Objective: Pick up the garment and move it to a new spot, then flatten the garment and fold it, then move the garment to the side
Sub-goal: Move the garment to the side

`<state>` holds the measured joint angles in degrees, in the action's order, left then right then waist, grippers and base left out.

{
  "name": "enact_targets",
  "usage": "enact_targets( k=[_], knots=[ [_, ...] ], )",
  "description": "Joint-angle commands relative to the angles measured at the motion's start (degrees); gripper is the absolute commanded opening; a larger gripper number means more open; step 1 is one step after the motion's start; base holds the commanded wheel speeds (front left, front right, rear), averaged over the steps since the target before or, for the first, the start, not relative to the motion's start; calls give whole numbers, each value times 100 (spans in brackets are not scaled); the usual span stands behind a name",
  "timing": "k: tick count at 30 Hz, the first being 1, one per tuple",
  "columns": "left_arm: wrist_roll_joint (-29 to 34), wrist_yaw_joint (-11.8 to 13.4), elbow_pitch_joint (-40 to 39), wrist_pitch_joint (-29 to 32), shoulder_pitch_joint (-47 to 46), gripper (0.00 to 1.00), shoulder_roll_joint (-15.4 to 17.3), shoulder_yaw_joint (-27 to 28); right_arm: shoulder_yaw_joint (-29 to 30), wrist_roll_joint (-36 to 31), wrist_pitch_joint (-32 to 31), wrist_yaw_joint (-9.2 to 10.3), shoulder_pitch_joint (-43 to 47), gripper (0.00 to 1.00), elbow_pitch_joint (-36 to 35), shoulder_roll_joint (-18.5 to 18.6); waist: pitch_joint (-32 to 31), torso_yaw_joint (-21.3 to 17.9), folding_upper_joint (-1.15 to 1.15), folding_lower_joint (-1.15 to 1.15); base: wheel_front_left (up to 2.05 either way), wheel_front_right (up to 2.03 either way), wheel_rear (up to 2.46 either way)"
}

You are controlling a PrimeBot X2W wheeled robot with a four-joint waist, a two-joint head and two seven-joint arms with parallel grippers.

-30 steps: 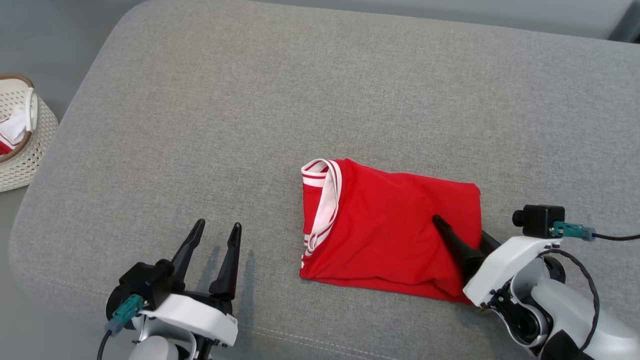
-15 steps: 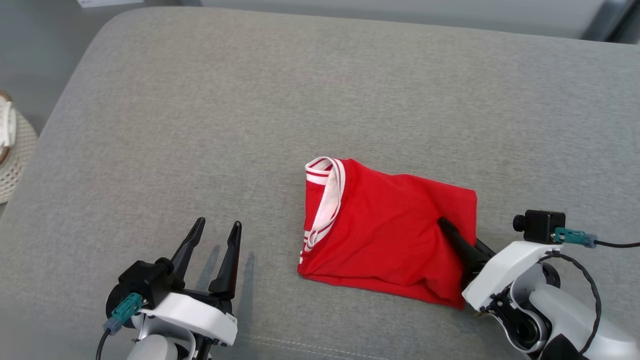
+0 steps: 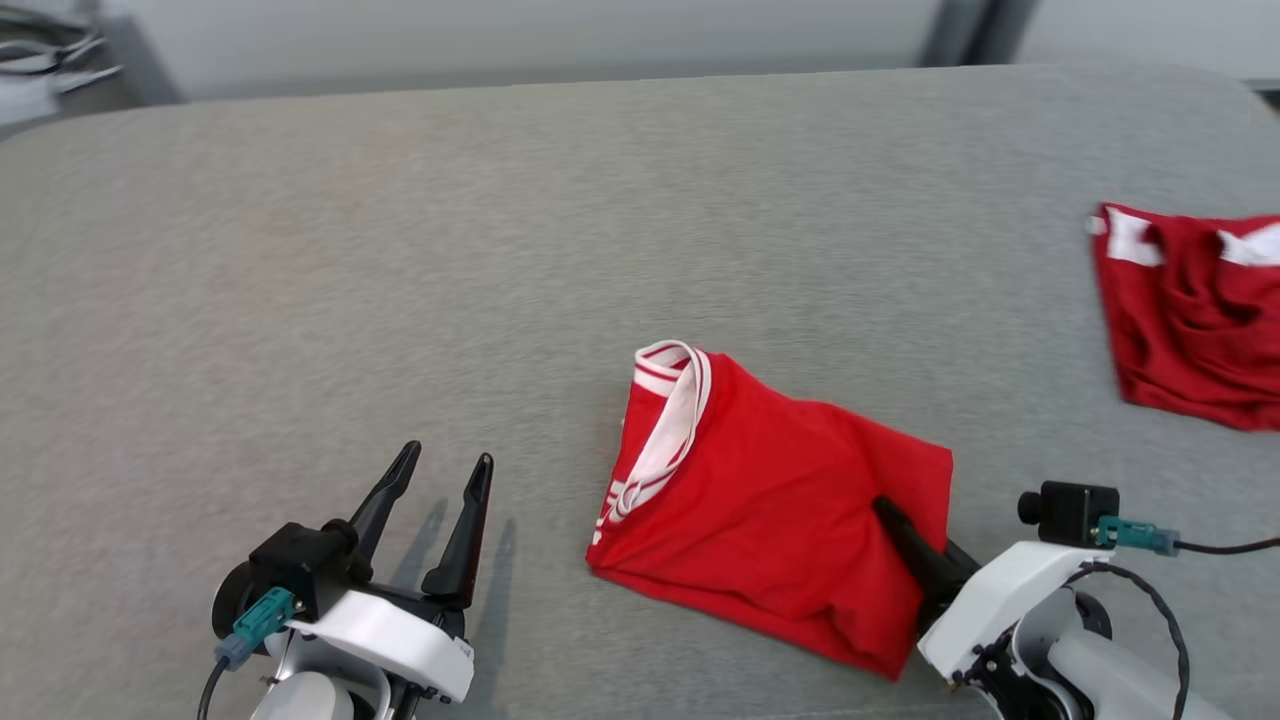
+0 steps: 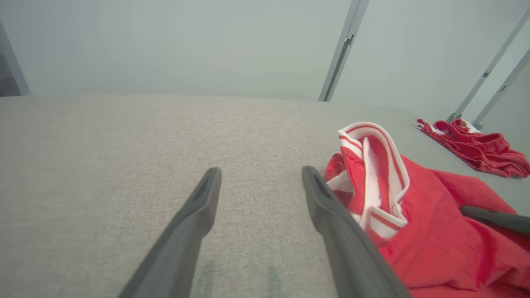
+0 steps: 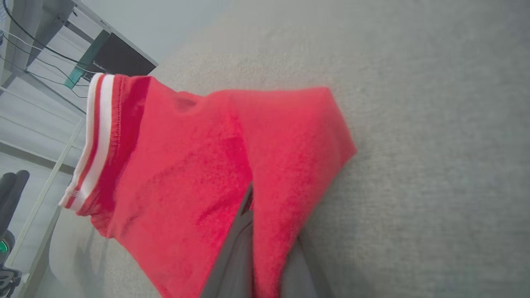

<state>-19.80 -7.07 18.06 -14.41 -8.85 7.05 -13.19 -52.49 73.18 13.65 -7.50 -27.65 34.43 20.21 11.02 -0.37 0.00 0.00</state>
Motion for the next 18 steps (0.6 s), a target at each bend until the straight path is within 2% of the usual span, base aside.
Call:
enact_targets(
  k=[1, 3, 4, 11, 18],
  knots=[
    [-31, -42, -126, -59, -276, 100, 136, 133, -40, 46, 101, 1, 202, 0, -55, 17, -116, -635, 0, 0, 0, 0, 0],
    [-37, -42, -124, -59, -269, 100, 162, 114, -57, 45, 110, 1, 255, 0, -62, -19, -137, -890, 0, 0, 0, 0, 0],
    [-37, -42, -124, -59, -269, 100, 162, 114, -57, 45, 110, 1, 255, 0, -62, -19, -137, -890, 0, 0, 0, 0, 0],
    [-5, -42, -168, -59, -192, 100, 235, 135, -123, 13, 129, 1, 331, 0, -137, -143, -158, -1801, 0, 0, 0, 0, 0],
    [22, -42, -204, -59, -165, 100, 263, 139, -67, -69, 133, 1, 257, 0, -170, -118, -29, -2177, 0, 0, 0, 0, 0]
  ],
)
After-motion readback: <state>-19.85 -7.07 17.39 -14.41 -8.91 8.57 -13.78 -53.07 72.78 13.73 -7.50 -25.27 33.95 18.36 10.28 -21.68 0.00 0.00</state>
